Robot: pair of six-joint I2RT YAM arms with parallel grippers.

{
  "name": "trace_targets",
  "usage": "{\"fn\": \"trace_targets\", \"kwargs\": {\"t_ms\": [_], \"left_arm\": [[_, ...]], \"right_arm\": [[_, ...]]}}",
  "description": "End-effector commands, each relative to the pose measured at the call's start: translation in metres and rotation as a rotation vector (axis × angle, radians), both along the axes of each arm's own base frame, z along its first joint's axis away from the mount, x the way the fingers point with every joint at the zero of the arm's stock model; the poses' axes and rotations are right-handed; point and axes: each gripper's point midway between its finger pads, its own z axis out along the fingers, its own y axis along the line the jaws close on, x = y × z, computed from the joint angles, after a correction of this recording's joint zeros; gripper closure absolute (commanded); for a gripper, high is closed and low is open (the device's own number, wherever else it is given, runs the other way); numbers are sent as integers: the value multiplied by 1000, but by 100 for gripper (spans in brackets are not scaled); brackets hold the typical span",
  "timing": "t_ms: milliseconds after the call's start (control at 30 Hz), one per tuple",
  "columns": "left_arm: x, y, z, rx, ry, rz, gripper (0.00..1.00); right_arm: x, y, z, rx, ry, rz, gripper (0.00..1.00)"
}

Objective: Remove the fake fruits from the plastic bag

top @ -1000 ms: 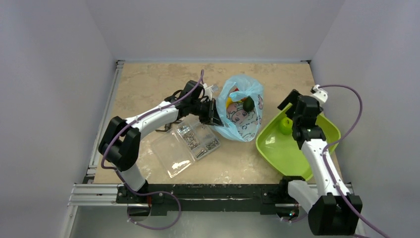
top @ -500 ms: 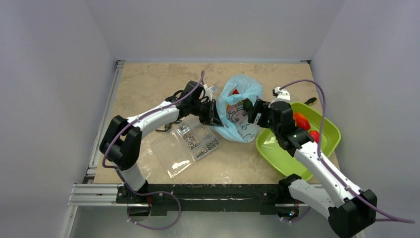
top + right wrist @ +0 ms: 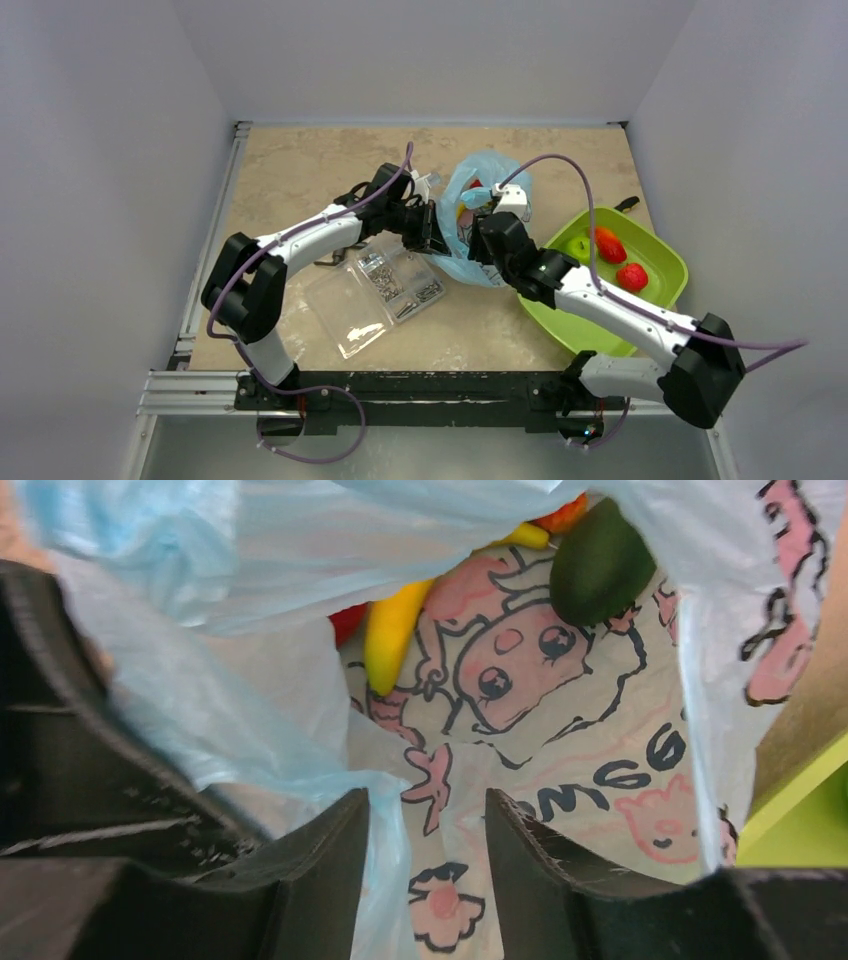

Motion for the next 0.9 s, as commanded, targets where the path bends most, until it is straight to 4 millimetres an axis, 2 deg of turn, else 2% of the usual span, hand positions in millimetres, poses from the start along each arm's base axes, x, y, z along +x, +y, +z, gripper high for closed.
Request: {"fn": "trace_targets", "kwargs": {"t_ms": [0, 133, 233, 267, 400, 667, 867], "left_arm": [[6, -4, 8, -13, -37, -2, 100], [5, -4, 8, -9, -33, 5, 100], [3, -3, 7, 4, -23, 16, 100], [4, -3, 6, 12, -24, 22, 100], [2, -2, 3, 31, -21, 28, 100], [1, -4, -1, 41, -19, 23, 100], [-1, -1, -11, 78, -17, 38, 100]], "right_arm": [[28, -1, -1, 42, -65, -150, 61], [52, -1, -21, -14, -36, -238, 65], [76, -5, -41, -18, 22, -309, 64], [83, -7, -41, -13, 19, -329, 64], [109, -16, -61, -32, 36, -403, 63], [141, -23, -79, -42, 41, -494, 60], [159, -38, -80, -58, 20, -542, 54]]}}
